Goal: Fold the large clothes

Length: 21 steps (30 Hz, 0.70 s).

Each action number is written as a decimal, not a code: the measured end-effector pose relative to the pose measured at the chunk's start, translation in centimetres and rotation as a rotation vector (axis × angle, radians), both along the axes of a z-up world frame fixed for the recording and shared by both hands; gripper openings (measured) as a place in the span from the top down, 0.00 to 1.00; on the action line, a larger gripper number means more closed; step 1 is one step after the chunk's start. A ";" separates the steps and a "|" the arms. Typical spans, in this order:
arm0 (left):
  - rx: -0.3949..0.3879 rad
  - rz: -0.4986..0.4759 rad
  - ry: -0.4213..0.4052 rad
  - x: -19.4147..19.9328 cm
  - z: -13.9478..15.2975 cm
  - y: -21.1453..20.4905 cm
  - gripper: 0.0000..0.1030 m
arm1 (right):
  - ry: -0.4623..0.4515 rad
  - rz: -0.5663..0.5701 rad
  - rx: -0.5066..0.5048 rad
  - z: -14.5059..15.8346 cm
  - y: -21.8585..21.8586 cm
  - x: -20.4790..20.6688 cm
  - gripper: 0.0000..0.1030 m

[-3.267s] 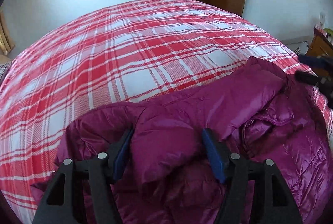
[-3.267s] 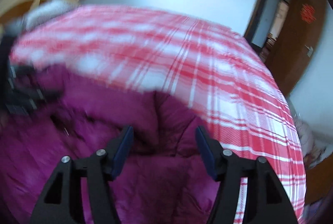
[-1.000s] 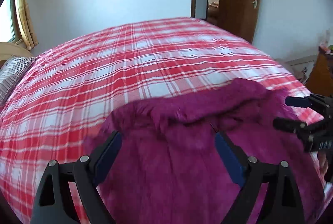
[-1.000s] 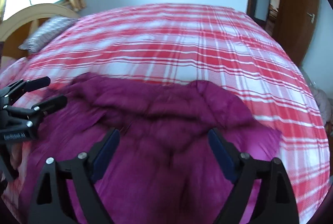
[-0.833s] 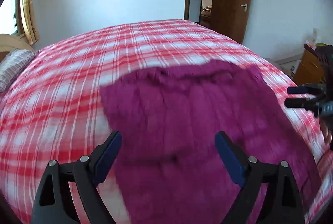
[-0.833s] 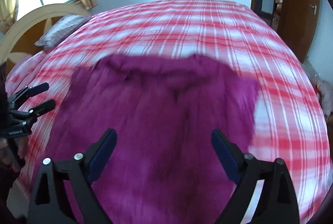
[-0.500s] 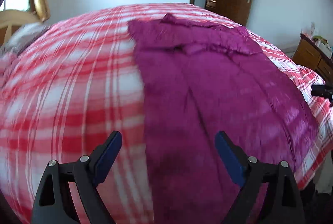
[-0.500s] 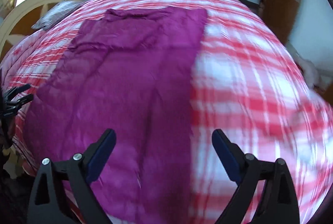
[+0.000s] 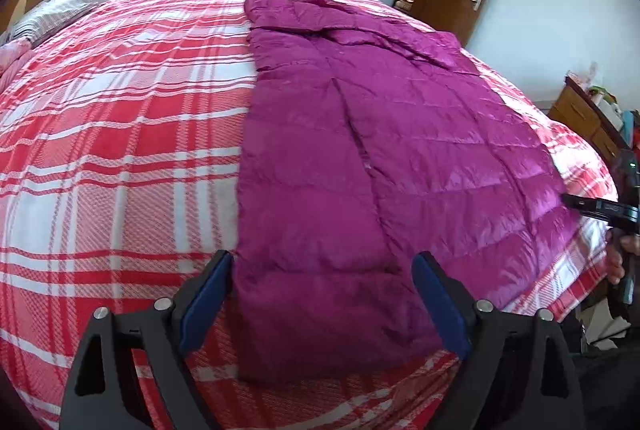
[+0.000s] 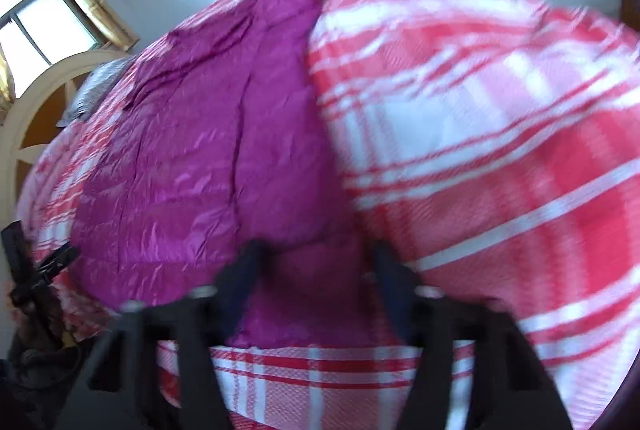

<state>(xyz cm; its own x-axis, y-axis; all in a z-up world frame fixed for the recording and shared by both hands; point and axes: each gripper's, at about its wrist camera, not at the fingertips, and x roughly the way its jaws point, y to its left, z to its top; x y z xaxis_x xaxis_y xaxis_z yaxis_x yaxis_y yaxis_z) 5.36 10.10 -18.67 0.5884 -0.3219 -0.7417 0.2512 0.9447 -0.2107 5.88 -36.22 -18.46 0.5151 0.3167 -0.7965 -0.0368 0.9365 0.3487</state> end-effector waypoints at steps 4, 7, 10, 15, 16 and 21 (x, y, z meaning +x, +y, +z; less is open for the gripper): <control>-0.008 -0.028 0.016 -0.5 0.2 0.3 0.87 | -0.026 0.025 0.040 0.6 0.1 -1.1 0.89; -0.029 -0.011 -0.010 -1.5 1.4 1.0 0.95 | -0.061 0.042 0.071 1.9 0.0 -2.6 0.91; -0.091 -0.021 -0.064 -3.1 4.4 1.8 0.96 | -0.104 0.046 0.122 3.4 -0.5 -4.4 0.92; -0.165 -0.039 -0.195 -5.5 10.1 2.9 0.96 | -0.214 0.039 0.222 8.1 -1.7 -7.8 0.92; -0.167 -0.039 -0.214 -5.5 10.8 2.9 0.96 | -0.239 0.033 0.246 9.2 -2.2 -8.1 0.93; -0.242 -0.059 -0.254 -4.0 13.1 3.4 0.97 | -0.389 0.007 0.284 15.0 -3.0 -7.1 0.95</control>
